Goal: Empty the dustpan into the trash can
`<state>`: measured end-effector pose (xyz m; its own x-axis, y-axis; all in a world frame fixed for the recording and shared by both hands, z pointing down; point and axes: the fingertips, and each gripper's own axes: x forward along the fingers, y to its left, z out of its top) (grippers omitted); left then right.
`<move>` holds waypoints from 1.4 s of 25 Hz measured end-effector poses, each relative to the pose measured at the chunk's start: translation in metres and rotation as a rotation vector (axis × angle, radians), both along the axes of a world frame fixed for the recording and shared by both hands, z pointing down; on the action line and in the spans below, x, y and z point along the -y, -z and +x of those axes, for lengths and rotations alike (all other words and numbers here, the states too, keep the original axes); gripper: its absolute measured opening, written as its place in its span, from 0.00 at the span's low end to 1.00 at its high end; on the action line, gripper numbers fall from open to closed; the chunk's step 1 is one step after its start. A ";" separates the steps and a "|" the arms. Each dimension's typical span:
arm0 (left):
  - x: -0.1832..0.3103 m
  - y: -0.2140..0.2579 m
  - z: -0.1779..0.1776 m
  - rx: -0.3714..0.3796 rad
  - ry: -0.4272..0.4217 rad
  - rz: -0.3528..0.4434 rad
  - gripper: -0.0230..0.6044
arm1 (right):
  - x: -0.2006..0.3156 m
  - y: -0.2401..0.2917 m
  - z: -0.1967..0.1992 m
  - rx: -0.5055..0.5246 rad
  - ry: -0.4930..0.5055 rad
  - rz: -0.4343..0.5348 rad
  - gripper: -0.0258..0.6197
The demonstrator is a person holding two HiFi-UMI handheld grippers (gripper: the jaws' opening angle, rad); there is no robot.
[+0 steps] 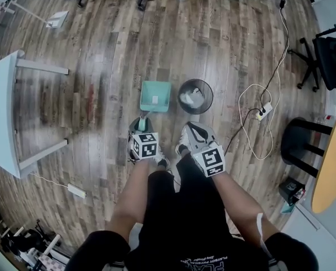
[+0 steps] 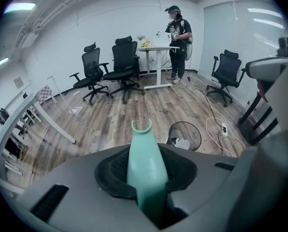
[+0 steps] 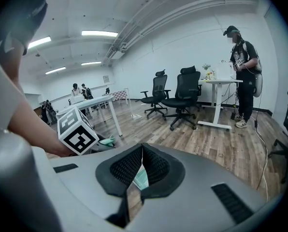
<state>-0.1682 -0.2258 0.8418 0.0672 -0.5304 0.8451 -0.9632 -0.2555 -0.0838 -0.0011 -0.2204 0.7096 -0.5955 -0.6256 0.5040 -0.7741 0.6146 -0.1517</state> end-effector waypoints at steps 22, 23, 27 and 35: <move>-0.017 0.195 -0.006 -0.136 -0.036 0.307 0.36 | -0.006 0.113 -0.040 0.101 -0.074 0.219 0.08; -0.020 0.207 -0.011 -0.151 -0.024 0.327 0.36 | -0.007 0.120 -0.046 0.107 -0.073 0.234 0.08; -0.029 0.250 -0.021 -0.169 -0.028 0.424 0.33 | -0.014 0.153 -0.063 0.109 -0.045 0.306 0.08; -0.063 0.314 -0.035 -0.189 -0.083 0.574 0.13 | -0.044 0.215 -0.077 0.112 -0.088 0.429 0.08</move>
<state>-0.2029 -0.1631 0.5279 0.2488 -0.8842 0.3954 -0.9535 -0.2953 -0.0604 -0.0777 -0.1766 0.4946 -0.5665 -0.8148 0.1237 -0.8198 0.5724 0.0164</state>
